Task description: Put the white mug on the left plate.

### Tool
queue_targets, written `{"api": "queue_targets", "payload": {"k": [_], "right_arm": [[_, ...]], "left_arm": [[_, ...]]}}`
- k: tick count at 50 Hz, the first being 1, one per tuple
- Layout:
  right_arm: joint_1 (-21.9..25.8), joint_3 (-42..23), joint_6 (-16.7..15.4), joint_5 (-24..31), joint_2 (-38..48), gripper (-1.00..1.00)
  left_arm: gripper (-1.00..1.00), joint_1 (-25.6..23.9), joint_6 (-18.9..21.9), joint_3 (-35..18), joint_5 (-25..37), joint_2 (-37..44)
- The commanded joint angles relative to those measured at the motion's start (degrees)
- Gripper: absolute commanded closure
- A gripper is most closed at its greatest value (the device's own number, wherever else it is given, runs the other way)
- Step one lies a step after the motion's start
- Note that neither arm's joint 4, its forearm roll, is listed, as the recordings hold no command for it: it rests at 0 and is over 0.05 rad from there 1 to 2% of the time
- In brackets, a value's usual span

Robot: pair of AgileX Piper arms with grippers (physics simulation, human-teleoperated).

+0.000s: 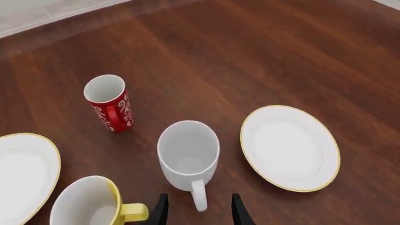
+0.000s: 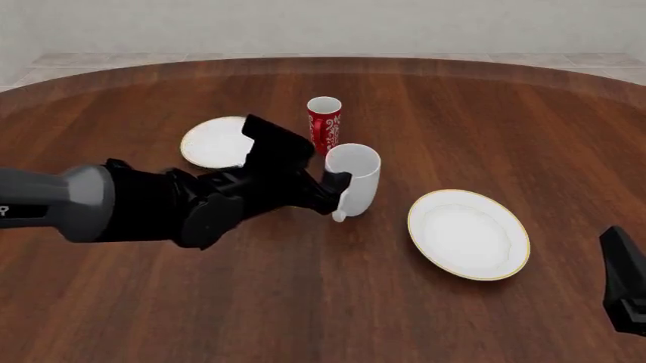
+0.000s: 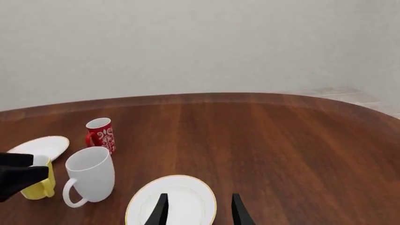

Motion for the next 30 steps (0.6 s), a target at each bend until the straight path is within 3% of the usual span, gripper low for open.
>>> {"api": "queue_targets", "payload": {"k": [1,30], "right_arm": [[0.2,0.0,-0.2,0.2,0.0,-1.0],[0.4,0.0,-0.2,0.4,0.0,-1.0]], "left_arm": [[-1.0,-0.7,-0.4,-0.5,-0.2,1.3],[-1.0,-0.5,-2.3,-2.2,-0.1,5.7]]}}
